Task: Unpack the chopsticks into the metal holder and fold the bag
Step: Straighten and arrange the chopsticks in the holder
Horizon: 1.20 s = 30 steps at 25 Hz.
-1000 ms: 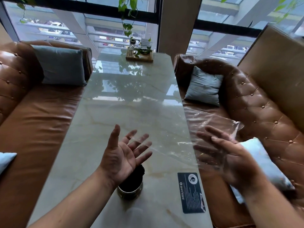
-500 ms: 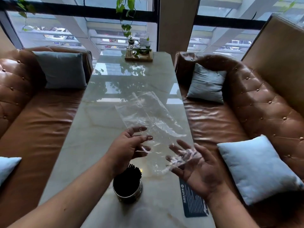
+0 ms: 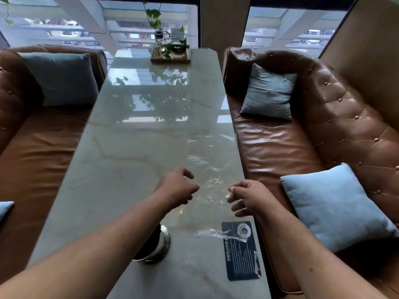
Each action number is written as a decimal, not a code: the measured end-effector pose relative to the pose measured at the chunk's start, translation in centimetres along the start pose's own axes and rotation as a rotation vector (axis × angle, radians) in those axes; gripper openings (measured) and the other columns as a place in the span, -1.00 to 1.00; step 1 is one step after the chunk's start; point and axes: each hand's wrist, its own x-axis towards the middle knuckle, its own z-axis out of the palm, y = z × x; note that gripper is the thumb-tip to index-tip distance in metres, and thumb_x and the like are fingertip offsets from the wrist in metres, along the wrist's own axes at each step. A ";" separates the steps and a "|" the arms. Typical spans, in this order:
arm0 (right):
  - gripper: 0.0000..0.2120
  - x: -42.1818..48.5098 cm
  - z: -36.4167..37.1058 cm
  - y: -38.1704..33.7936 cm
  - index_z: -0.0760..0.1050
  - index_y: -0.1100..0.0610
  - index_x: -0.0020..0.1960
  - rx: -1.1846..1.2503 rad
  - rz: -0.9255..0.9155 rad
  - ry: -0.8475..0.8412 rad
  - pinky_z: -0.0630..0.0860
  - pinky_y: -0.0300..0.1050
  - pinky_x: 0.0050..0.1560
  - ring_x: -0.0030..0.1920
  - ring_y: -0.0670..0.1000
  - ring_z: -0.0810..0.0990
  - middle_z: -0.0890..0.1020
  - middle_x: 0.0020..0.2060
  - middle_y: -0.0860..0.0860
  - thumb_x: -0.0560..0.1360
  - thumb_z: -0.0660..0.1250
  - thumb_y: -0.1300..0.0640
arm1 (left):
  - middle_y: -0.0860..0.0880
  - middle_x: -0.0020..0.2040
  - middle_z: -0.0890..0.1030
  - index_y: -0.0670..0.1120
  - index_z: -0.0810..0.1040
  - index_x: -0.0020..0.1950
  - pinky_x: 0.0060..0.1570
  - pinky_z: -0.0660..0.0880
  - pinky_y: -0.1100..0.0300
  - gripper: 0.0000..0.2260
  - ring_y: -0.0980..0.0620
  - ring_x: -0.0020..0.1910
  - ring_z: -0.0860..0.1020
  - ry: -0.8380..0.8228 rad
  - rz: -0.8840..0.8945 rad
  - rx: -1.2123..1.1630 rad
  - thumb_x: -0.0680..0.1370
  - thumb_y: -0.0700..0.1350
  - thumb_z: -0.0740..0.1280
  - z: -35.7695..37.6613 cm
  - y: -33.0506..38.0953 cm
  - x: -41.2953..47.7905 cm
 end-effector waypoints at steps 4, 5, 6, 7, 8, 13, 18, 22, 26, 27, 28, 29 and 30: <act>-0.90 3.2 -1.3 3.6 0.56 0.26 0.08 -0.008 0.099 0.010 0.58 -0.10 -0.45 -0.44 0.09 0.60 0.69 -0.24 0.16 0.64 0.33 0.23 | -0.06 -0.10 0.66 0.09 0.48 0.13 -0.09 0.69 -0.12 -0.68 -0.13 -0.16 0.71 0.049 -0.091 0.098 0.39 -0.12 0.34 4.6 -2.6 2.1; -0.90 3.8 -1.3 4.4 0.55 0.27 0.09 -0.015 0.123 -0.002 0.57 -0.09 -0.45 -0.43 0.10 0.60 0.68 -0.22 0.17 0.65 0.32 0.24 | -0.06 -0.07 0.66 0.09 0.46 0.17 -0.07 0.68 -0.09 -0.64 -0.13 -0.14 0.71 0.057 -0.118 0.119 0.39 -0.13 0.31 5.4 -3.2 2.4; -0.91 4.4 -1.3 5.3 0.54 0.27 0.09 -0.022 0.150 -0.014 0.55 -0.09 -0.45 -0.43 0.10 0.59 0.68 -0.20 0.18 0.65 0.31 0.25 | -0.06 -0.05 0.66 0.10 0.45 0.20 -0.07 0.68 -0.05 -0.62 -0.12 -0.13 0.70 0.066 -0.148 0.141 0.39 -0.14 0.29 6.3 -3.9 2.9; -0.93 4.9 -1.1 6.1 0.53 0.26 0.08 -0.026 0.174 -0.023 0.54 -0.10 -0.46 -0.42 0.11 0.58 0.67 -0.18 0.19 0.65 0.30 0.25 | -0.06 -0.04 0.67 0.10 0.43 0.22 -0.11 0.66 0.01 -0.60 -0.10 -0.13 0.69 0.075 -0.175 0.164 0.40 -0.14 0.27 6.9 -4.5 3.3; -0.94 5.3 -1.0 6.8 0.53 0.25 0.07 -0.033 0.193 -0.027 0.53 -0.10 -0.48 -0.42 0.10 0.58 0.67 -0.17 0.20 0.66 0.29 0.26 | -0.05 -0.03 0.67 0.10 0.42 0.24 -0.14 0.63 0.07 -0.59 -0.10 -0.12 0.68 0.079 -0.201 0.185 0.41 -0.14 0.25 7.4 -5.1 3.6; -0.94 7.2 -0.1 9.1 0.53 0.22 0.06 -0.089 0.264 -0.025 0.56 -0.12 -0.51 -0.46 0.06 0.56 0.68 -0.17 0.18 0.65 0.29 0.26 | -0.08 0.02 0.66 0.07 0.41 0.32 -0.25 0.48 0.17 -0.59 -0.11 -0.10 0.64 0.091 -0.295 0.228 0.48 -0.15 0.22 9.2 -7.6 5.0; -0.82 7.7 0.6 9.8 0.54 0.18 0.14 -0.300 0.250 0.004 0.67 0.13 -0.21 -0.25 0.12 0.66 0.71 -0.05 0.15 0.59 0.32 0.13 | -0.09 0.19 0.62 0.04 0.28 0.48 -0.05 0.53 0.12 -0.42 -0.15 0.07 0.62 0.065 -0.356 0.257 0.46 -0.11 0.28 9.5 -8.4 5.0; -0.52 4.2 0.4 9.3 0.47 0.01 0.41 -0.895 -0.002 0.201 0.59 0.03 -0.05 0.05 0.12 0.66 0.68 0.11 0.04 0.51 0.28 -0.08 | -0.05 0.39 0.54 0.04 0.26 0.55 0.10 0.46 0.15 -0.30 -0.12 0.26 0.57 -0.013 -0.199 0.387 0.43 0.07 0.38 8.2 -6.2 2.4; -0.69 -1.4 5.4 7.5 0.58 -0.15 0.20 -0.741 -0.206 0.044 0.61 -0.06 -0.10 -0.18 -0.15 0.63 0.68 -0.16 -0.15 0.48 0.29 -0.11 | 0.22 -0.03 0.64 0.20 0.57 0.11 -0.11 0.46 0.34 -0.76 0.30 -0.12 0.58 0.072 0.303 0.429 0.47 0.19 0.33 2.7 -4.4 -2.4; -0.69 -2.6 7.4 7.0 0.58 -0.19 0.19 -0.707 -0.238 -0.028 0.59 -0.13 -0.13 -0.22 -0.17 0.63 0.67 -0.17 -0.17 0.47 0.31 -0.15 | 0.23 -0.11 0.62 0.20 0.57 0.05 -0.17 0.38 0.44 -0.79 0.35 -0.19 0.53 0.142 0.380 0.426 0.46 0.20 0.32 0.6 -4.7 -3.5; -0.67 -3.6 9.1 6.7 0.57 -0.23 0.21 -0.672 -0.269 -0.081 0.56 -0.18 -0.15 -0.23 -0.17 0.62 0.66 -0.15 -0.17 0.46 0.33 -0.20 | 0.23 -0.16 0.59 0.19 0.57 0.02 -0.20 0.34 0.48 -0.80 0.36 -0.21 0.51 0.216 0.421 0.415 0.45 0.20 0.32 -1.7 -5.3 -4.3; -0.62 -4.3 10.8 6.3 0.55 -0.26 0.23 -0.645 -0.291 -0.113 0.53 -0.22 -0.16 -0.22 -0.17 0.61 0.65 -0.11 -0.17 0.43 0.34 -0.27 | 0.23 -0.17 0.57 0.19 0.59 0.02 -0.20 0.34 0.46 -0.79 0.35 -0.21 0.50 0.284 0.424 0.403 0.44 0.19 0.33 -4.0 -6.3 -4.9; -0.55 -4.7 12.2 6.2 0.52 -0.29 0.28 -0.630 -0.298 -0.126 0.49 -0.26 -0.16 -0.20 -0.18 0.60 0.63 -0.09 -0.17 0.41 0.35 -0.32 | 0.23 -0.17 0.56 0.18 0.60 0.03 -0.19 0.36 0.38 -0.77 0.31 -0.21 0.50 0.333 0.393 0.393 0.43 0.19 0.36 -6.3 -7.6 -5.2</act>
